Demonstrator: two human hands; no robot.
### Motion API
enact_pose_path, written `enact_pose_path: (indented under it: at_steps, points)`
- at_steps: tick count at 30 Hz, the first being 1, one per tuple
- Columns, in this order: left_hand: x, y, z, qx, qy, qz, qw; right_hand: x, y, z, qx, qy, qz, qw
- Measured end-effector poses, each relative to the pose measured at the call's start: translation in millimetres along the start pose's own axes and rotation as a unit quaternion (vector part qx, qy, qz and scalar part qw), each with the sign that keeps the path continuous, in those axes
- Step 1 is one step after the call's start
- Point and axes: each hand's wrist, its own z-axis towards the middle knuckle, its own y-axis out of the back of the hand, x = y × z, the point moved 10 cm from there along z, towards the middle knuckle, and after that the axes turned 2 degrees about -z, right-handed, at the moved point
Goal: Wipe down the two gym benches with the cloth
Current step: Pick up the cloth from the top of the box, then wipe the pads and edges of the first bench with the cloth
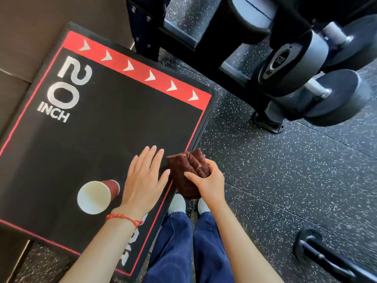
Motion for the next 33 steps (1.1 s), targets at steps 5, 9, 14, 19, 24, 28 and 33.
enact_pose_path:
  at_steps: [5, 9, 14, 19, 24, 28, 33]
  points:
    - [-43.1, -4.5, 5.1, 0.013, -0.062, 0.039, 0.997, -12.7, 40.5, -11.8, -0.041, -0.014, 0.034, 0.998]
    - [-75.3, -15.2, 0.7, 0.028, -0.108, 0.067, 0.991, -27.6, 75.1, -20.4, -0.070, -0.024, 0.048, 0.996]
    - [-116.9, -27.1, -9.7, 0.031, -0.155, 0.082, 0.984, -44.9, 122.0, -37.4, -0.104, -0.025, 0.068, 0.992]
    - [-168.4, -40.5, -30.8, 0.025, -0.193, 0.079, 0.978, -71.3, 172.2, -62.3, -0.137, -0.014, 0.081, 0.987]
    - [-230.7, -68.5, -64.2, 0.045, -0.230, 0.091, 0.968, -117.8, 230.0, -100.8, -0.173, -0.029, 0.115, 0.978]
    - [-283.6, -90.2, -97.1, 0.053, -0.266, 0.094, 0.958, -153.6, 281.1, -138.2, -0.210, -0.032, 0.137, 0.967]
    - [-346.4, -113.3, -137.7, 0.063, -0.308, 0.093, 0.945, -199.1, 336.9, -182.4, -0.258, -0.039, 0.148, 0.954]
